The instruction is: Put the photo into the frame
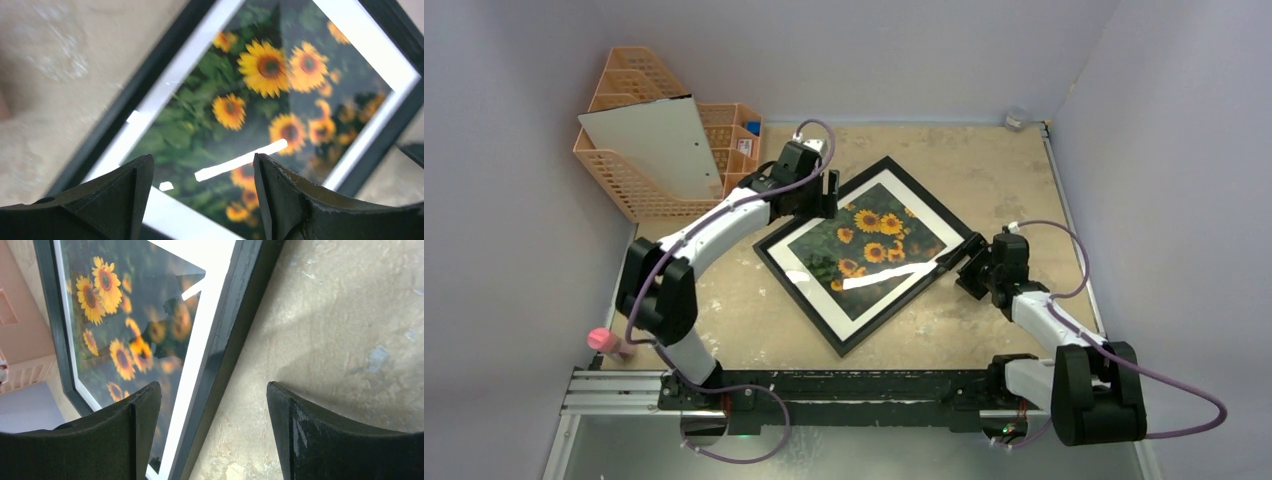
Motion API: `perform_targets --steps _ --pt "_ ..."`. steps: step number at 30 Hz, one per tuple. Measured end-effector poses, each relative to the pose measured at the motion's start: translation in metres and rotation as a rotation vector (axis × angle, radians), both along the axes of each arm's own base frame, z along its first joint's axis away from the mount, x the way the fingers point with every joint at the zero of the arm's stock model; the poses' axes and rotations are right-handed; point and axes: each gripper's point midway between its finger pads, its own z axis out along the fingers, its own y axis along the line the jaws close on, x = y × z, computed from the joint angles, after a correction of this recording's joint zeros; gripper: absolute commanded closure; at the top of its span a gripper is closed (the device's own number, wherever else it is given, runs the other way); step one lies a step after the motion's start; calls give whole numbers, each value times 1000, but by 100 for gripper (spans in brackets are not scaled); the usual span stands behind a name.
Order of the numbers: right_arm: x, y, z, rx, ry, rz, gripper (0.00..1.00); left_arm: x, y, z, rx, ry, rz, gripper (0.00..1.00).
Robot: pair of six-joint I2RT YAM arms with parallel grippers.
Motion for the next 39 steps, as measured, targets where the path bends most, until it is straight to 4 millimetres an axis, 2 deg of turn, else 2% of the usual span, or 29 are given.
perform_targets --steps 4,9,13,16,21,26,29,32,35,39 --pt "-5 -4 -3 -16 31 -22 24 39 8 -14 136 -58 21 23" --pt "-9 -3 -7 2 66 -38 25 83 18 -53 277 -59 24 23" --pt "-8 0 -7 24 69 -34 22 101 22 -82 287 -20 6 23" --pt "-4 4 -6 45 60 -19 21 107 25 -96 243 9 -9 25" --pt "5 11 -6 70 67 5 23 112 25 -111 172 48 -34 37" --pt "32 17 -6 82 87 35 27 104 12 -117 97 81 -102 55" --pt "54 13 -5 73 81 31 28 100 19 -119 90 67 -103 64" --pt "82 11 -5 59 59 33 28 85 31 -119 81 83 -94 65" --pt "118 9 -3 41 21 43 28 58 39 -120 65 114 -84 65" --pt "163 10 -1 26 -33 62 28 6 39 -122 39 181 -109 65"
